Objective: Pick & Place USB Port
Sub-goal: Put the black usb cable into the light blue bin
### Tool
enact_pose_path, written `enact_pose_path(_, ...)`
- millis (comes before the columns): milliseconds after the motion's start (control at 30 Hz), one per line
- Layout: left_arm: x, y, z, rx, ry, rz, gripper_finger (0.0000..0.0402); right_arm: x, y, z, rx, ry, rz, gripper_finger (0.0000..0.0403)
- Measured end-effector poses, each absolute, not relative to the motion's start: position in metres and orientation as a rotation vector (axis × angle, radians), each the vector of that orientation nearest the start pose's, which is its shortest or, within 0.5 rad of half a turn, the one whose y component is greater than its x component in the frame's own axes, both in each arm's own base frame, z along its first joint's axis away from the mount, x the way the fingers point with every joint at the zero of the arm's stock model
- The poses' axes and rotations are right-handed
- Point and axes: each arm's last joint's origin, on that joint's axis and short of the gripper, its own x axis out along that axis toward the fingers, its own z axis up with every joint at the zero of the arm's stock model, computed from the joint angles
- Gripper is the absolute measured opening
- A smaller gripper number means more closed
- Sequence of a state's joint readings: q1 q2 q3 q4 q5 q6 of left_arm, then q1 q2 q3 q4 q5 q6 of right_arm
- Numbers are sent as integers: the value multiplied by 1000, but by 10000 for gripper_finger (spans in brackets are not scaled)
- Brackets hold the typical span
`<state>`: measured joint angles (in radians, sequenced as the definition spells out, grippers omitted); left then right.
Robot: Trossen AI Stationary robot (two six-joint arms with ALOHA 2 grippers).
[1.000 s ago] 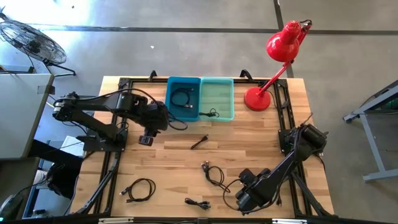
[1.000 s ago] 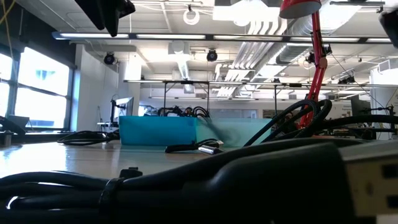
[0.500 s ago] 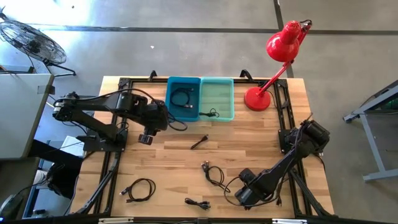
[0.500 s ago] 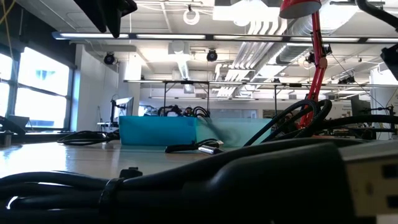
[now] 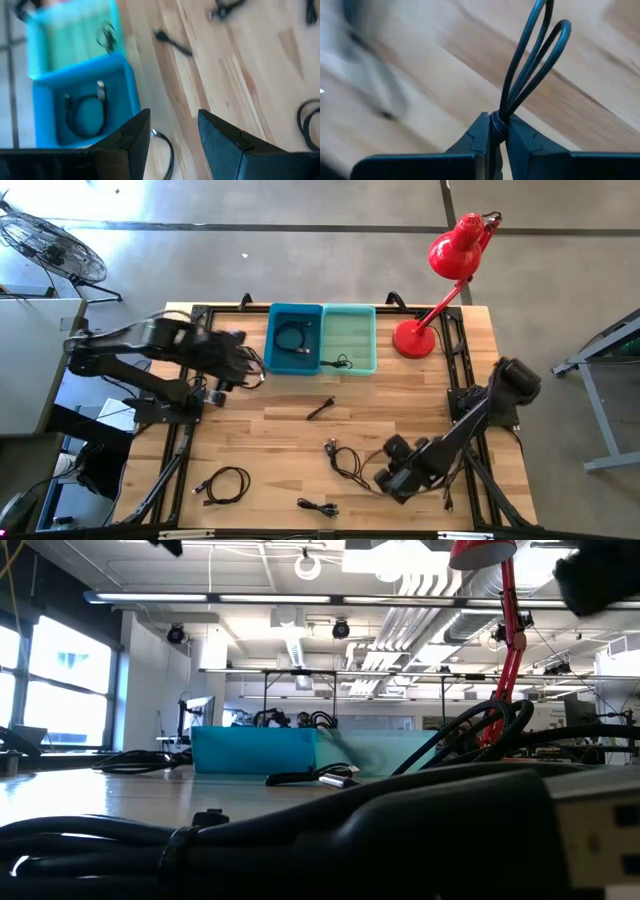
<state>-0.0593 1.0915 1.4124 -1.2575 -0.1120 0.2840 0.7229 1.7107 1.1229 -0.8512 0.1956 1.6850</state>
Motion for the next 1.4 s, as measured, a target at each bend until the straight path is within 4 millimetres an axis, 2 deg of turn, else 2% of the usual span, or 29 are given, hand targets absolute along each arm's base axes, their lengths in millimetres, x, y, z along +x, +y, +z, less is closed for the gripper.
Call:
enact_pose_path(167,135,-5,418,353,716,-58,161,239,163,235,785,889,-642,29)
enact_pose_path(300,117,-3,430,381,589,-37,161,248,127,273,727,613,-615,29)
enact_pose_path(433,110,-2,432,426,572,3,161,260,88,304,646,425,-608,29)
enact_pose_path(533,110,-1,432,450,579,7,161,272,53,315,580,377,-621,29)
enact_pose_path(733,114,-3,431,449,578,-36,161,286,-19,310,582,444,-637,29)
enact_pose_path(967,115,-4,431,346,575,-40,161,286,-87,294,606,533,-678,28)
enact_pose_path(1133,115,-4,431,314,574,-44,161,292,-112,273,603,625,-670,28)
enact_pose_path(1400,116,-3,430,301,580,-14,161,302,-134,239,569,753,-671,32)
